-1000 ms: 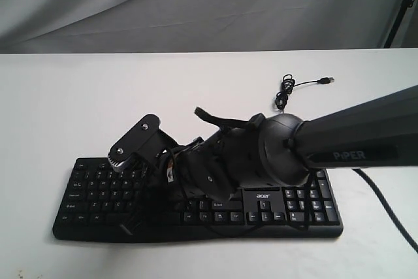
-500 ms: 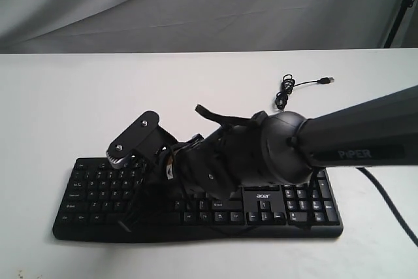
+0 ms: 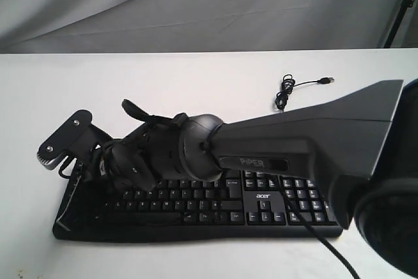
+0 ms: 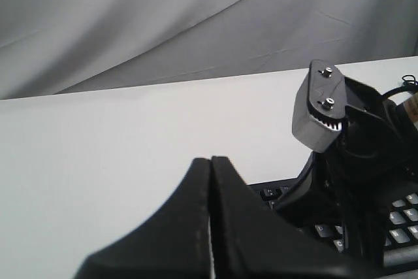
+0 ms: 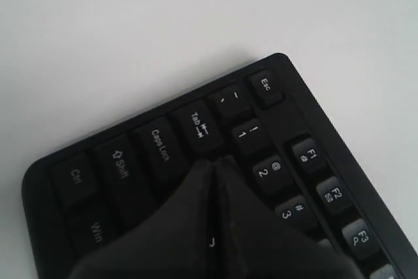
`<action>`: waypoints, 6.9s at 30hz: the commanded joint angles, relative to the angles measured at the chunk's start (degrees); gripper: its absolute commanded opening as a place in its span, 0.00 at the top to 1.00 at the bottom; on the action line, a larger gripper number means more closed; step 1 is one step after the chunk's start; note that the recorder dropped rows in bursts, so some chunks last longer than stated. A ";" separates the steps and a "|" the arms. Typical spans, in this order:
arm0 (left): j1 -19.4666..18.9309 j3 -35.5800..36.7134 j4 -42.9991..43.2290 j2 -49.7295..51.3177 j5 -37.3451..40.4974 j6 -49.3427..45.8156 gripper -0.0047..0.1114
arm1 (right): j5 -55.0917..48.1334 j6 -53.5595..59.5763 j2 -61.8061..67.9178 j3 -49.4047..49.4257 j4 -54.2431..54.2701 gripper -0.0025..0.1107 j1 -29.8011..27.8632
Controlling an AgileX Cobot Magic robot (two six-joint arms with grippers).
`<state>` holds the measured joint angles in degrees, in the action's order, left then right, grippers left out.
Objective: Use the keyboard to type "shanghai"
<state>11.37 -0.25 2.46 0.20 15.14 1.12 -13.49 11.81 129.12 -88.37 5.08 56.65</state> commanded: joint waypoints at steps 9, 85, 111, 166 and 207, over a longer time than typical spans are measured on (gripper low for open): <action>0.23 0.25 0.04 -0.20 -0.27 0.16 0.96 | 0.66 0.42 0.41 -0.39 0.04 0.98 0.95; 0.23 0.25 0.04 -0.20 -0.27 0.16 0.96 | 8.18 -2.82 -11.64 20.15 0.26 0.98 -4.02; 0.23 0.25 0.04 -0.20 -0.27 0.16 0.96 | 6.39 -1.47 -7.67 17.57 0.43 0.98 -4.02; 0.23 0.25 0.04 -0.20 -0.27 0.16 0.96 | 11.72 -1.51 -11.39 23.96 1.49 0.98 -5.26; 0.23 0.25 0.04 -0.20 -0.27 0.16 0.96 | 2.80 -1.62 -0.73 1.59 1.36 0.98 1.06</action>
<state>11.37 -0.25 2.46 0.20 15.14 1.12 -11.59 9.93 128.18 -86.34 6.85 57.60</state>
